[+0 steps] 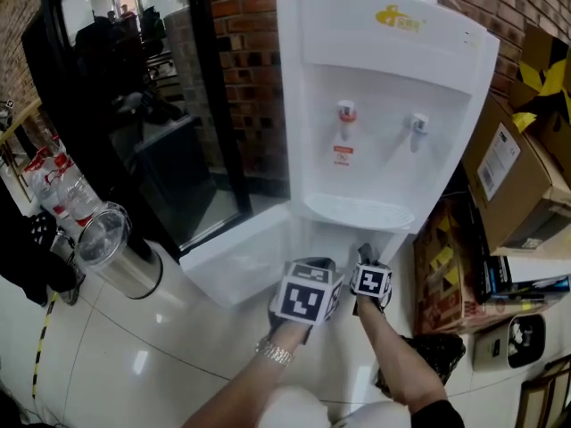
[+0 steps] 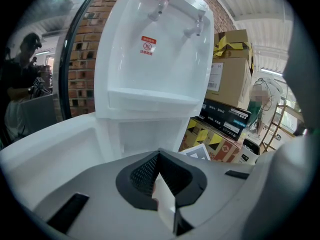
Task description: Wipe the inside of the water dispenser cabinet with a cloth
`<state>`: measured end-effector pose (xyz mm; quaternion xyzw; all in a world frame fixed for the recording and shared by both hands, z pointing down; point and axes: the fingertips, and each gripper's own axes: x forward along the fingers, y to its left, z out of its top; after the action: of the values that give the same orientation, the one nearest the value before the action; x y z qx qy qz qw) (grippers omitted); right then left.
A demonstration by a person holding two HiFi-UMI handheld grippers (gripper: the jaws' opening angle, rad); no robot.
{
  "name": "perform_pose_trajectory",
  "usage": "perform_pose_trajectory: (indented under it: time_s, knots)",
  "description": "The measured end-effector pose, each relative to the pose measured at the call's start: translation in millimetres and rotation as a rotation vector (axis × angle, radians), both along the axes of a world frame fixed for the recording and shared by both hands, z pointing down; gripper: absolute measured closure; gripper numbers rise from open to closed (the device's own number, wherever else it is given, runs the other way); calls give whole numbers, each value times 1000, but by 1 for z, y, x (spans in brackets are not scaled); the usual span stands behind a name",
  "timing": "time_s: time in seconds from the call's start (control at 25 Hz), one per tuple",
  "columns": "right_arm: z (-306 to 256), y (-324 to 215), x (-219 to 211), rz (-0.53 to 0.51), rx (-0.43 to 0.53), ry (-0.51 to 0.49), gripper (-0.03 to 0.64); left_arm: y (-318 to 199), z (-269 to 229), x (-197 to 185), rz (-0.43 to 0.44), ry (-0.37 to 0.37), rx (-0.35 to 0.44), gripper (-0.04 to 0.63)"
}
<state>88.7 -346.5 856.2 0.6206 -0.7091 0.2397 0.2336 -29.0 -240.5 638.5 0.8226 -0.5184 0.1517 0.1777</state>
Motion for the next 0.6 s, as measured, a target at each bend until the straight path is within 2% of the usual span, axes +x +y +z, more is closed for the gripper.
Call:
perform_pose_trajectory:
  time_s: [0.12, 0.36, 0.48, 0.6]
  knots:
    - [-8, 0, -9, -40, 23, 2, 597, 0, 5, -4, -11, -12, -11, 594]
    - [-64, -13, -20, -37, 107, -145, 597, -1, 7, -7, -19, -26, -18, 594]
    - [-77, -19, -8, -5, 148, -122, 597, -1, 7, -8, -22, -26, -17, 594]
    - [-61, -19, 9, 45, 109, -111, 597, -1, 7, -9, -26, -24, -15, 594]
